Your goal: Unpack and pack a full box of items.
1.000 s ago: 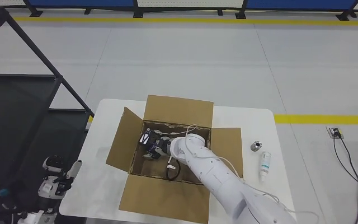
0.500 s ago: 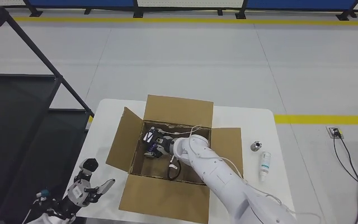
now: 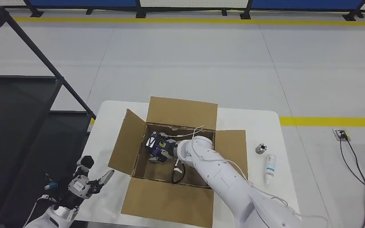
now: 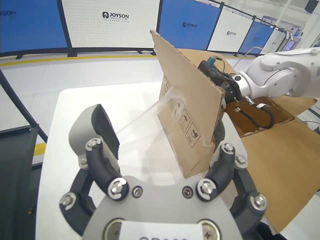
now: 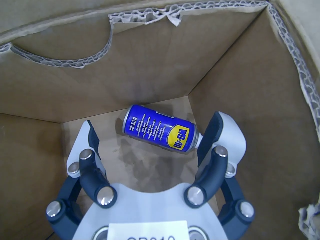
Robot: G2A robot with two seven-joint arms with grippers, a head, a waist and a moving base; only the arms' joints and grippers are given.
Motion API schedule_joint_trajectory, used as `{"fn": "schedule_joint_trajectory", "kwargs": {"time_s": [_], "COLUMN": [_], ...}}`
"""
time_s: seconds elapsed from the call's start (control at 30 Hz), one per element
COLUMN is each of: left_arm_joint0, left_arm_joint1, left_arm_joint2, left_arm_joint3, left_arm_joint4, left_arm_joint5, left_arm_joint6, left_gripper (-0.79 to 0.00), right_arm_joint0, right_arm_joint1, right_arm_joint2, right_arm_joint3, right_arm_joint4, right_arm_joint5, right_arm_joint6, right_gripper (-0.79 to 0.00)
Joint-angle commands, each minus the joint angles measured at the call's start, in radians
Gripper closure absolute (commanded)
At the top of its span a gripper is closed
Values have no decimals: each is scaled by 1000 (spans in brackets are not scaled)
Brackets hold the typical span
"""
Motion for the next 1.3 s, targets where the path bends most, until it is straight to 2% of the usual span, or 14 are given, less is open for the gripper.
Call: {"fn": "schedule_joint_trajectory", "kwargs": {"time_s": [0.0, 0.03, 0.17, 0.3, 0.5, 0.8, 1.17, 1.27], "left_arm_joint0": [0, 0, -15, -23, -59, -124, -91, -81], "left_arm_joint1": [0, 0, -6, -9, -10, -7, 4, 8], "left_arm_joint2": [0, 0, 27, 61, 128, 239, 244, 239], "left_arm_joint3": [0, 1, -3, 8, 47, 109, 95, 89], "left_arm_joint4": [1, -1, 35, 76, 167, 320, 357, 351], "left_arm_joint5": [0, 8, 167, 260, 322, 332, 307, 275], "left_arm_joint6": [0, -1, 2, 8, -20, 11, 62, 66], "left_gripper": [-785, -785, -785, -785, -785, -785, -785, -785], "right_arm_joint0": [-8, -9, -10, -11, -9, -10, 6, 15], "right_arm_joint1": [3, 4, 6, 5, 5, 6, -5, -10], "right_arm_joint2": [8, 16, 33, 43, 55, 63, 41, 30], "right_arm_joint3": [-15, -20, -35, -45, -35, -28, -26, -21], "right_arm_joint4": [11, 25, 54, 65, 77, 70, 10, -11], "right_arm_joint5": [6, 15, 10, 14, 14, -8, -61, -111], "right_arm_joint6": [11, 19, 70, 98, 131, 116, 122, 144], "right_gripper": [-785, -785, -785, -785, -785, -785, -785, -785]}}
